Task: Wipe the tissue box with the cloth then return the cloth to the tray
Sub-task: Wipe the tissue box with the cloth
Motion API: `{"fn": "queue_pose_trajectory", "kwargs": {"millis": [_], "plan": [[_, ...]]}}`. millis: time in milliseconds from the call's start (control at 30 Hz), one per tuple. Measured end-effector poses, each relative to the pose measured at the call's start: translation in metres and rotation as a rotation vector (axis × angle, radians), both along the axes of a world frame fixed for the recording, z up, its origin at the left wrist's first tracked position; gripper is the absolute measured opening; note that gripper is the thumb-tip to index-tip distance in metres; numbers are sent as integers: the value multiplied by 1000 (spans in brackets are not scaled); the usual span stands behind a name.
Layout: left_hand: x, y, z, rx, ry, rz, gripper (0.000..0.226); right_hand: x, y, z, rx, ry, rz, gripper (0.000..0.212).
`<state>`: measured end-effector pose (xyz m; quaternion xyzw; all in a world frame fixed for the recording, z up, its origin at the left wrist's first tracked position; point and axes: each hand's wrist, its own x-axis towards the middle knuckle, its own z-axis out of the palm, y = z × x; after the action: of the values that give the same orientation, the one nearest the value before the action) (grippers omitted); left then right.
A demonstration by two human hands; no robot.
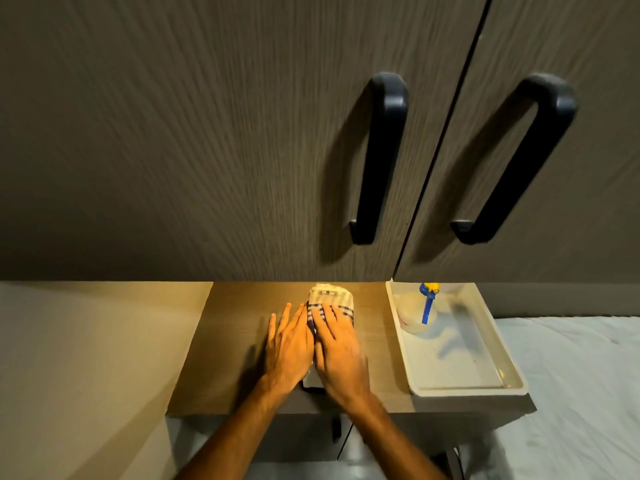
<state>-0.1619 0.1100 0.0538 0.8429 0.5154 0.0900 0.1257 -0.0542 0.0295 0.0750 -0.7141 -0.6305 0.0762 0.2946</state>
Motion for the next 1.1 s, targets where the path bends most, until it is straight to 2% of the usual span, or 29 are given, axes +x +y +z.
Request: {"fn": "queue_pose_trajectory", "kwargs": {"millis": [100, 167, 200, 300, 400, 500, 533, 567, 667, 700, 800, 900, 1033, 1100], "plan": [[3, 1, 0, -4, 50, 2, 56, 22, 24, 14, -150, 123, -7, 57], [3, 1, 1, -4, 39, 26, 56, 21, 23, 17, -175, 276, -91, 58], [3, 1, 1, -15, 39, 34, 57, 17, 17, 15, -164, 284, -111, 58], [1, -2, 0, -41, 26, 29, 69, -4, -20, -3, -72, 55, -73, 56], [-1, -4, 2, -46, -26, 42, 67, -15, -36, -7, -21, 19, -6, 59], [1, -2, 4, -54, -2, 40, 57, 8, -6, 9, -112, -20, 64, 56], [3, -2, 4, -53, 24, 32, 56, 16, 4, 16, -166, 51, 31, 55], [4, -2, 5, -50, 33, 33, 55, 23, 14, 20, -218, 200, -34, 54], [6, -4, 12, -65, -16, 77, 52, 36, 37, 31, -259, 938, -451, 52], [6, -4, 14, -68, -13, 82, 52, 44, 42, 32, -252, 1105, -555, 51], [5, -4, 22, -65, 59, 83, 53, 65, 35, 22, -244, 1186, -640, 43], [15, -1, 33, -9, 92, 85, 52, 76, 7, 4, -198, 1333, -684, 48], [47, 1, 39, -44, -10, 66, 50, 64, -23, -23, -150, 1339, -657, 41], [60, -1, 34, -82, 41, 57, 50, 48, -35, -27, -195, 1309, -580, 39]]}}
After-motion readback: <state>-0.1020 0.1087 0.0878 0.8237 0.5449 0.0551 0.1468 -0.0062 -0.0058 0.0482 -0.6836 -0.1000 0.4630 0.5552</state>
